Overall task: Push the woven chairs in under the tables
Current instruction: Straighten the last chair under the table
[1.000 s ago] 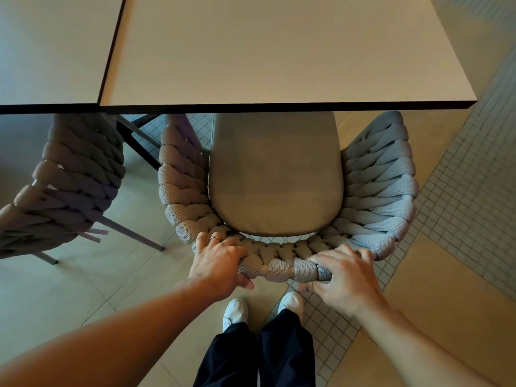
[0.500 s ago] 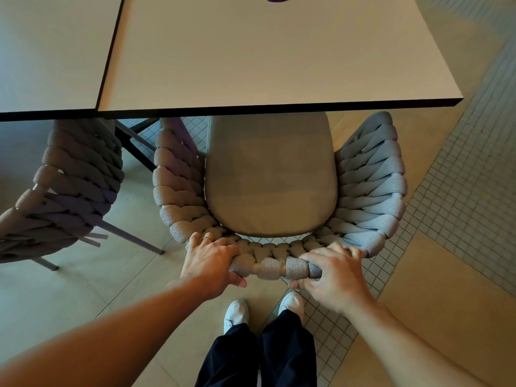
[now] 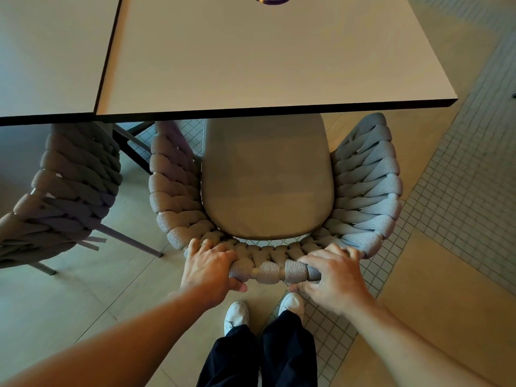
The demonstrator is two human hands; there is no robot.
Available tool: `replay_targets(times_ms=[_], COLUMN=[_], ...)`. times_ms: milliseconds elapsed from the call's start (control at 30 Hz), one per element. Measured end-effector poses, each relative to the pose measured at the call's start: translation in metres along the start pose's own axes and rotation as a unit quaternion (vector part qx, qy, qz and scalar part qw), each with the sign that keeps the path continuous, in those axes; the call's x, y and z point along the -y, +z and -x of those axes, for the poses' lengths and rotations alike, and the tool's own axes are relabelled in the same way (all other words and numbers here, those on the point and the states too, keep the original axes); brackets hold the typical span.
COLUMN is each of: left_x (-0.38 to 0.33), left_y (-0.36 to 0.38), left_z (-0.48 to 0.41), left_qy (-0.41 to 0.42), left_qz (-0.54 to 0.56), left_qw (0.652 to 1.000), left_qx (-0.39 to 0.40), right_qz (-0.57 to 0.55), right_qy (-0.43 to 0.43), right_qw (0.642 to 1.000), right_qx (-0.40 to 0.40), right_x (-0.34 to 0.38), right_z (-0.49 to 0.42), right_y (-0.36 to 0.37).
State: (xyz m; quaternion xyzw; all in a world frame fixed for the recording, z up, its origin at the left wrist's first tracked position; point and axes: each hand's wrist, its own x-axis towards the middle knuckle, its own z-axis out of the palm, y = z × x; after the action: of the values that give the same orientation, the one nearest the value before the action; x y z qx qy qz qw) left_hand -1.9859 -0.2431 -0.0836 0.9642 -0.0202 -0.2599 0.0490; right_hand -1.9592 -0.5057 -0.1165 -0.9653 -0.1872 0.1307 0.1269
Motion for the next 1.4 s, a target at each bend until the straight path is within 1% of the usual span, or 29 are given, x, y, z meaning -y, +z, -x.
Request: replay_targets(times_ms=[67, 167, 233, 533, 667, 867, 1233, 1400], left_x=[-0.001, -0.001, -0.002, -0.014, -0.011, -0.002, -0.002, -0.003], left_y=[0.0, 0.001, 0.002, 0.004, 0.004, 0.003, 0.002, -0.001], left_z=[0.0, -0.001, -0.003, -0.011, -0.012, -0.006, -0.001, 0.001], left_qy=[0.0, 0.0, -0.003, -0.013, -0.011, -0.011, -0.021, -0.024], left_qz=[0.003, 0.006, 0.004, 0.02, 0.021, 0.017, 0.046, 0.071], left_qw=[1.0, 1.0, 1.0, 1.0, 1.0, 1.0, 0.999, 0.997], left_qx=[-0.003, -0.006, -0.005, -0.011, -0.008, -0.008, -0.014, -0.005], right_qz=[0.008, 0.027, 0.039, 0.029, 0.023, 0.015, 0.009, -0.007], right_qy=[-0.004, -0.03, -0.042, -0.044, -0.025, -0.022, -0.003, 0.005], right_qw=[1.0, 0.998, 0.996, 0.997, 0.999, 0.999, 0.999, 1.0], right_qx=[0.006, 0.054, 0.064, 0.049, 0.034, 0.02, 0.036, 0.023], right_x=[-0.002, -0.005, -0.006, -0.021, -0.017, -0.008, -0.002, 0.001], right_z=[-0.003, -0.01, -0.012, -0.02, -0.017, -0.01, -0.01, -0.008], right_y=[-0.001, -0.006, -0.009, -0.017, -0.014, -0.004, -0.009, -0.01])
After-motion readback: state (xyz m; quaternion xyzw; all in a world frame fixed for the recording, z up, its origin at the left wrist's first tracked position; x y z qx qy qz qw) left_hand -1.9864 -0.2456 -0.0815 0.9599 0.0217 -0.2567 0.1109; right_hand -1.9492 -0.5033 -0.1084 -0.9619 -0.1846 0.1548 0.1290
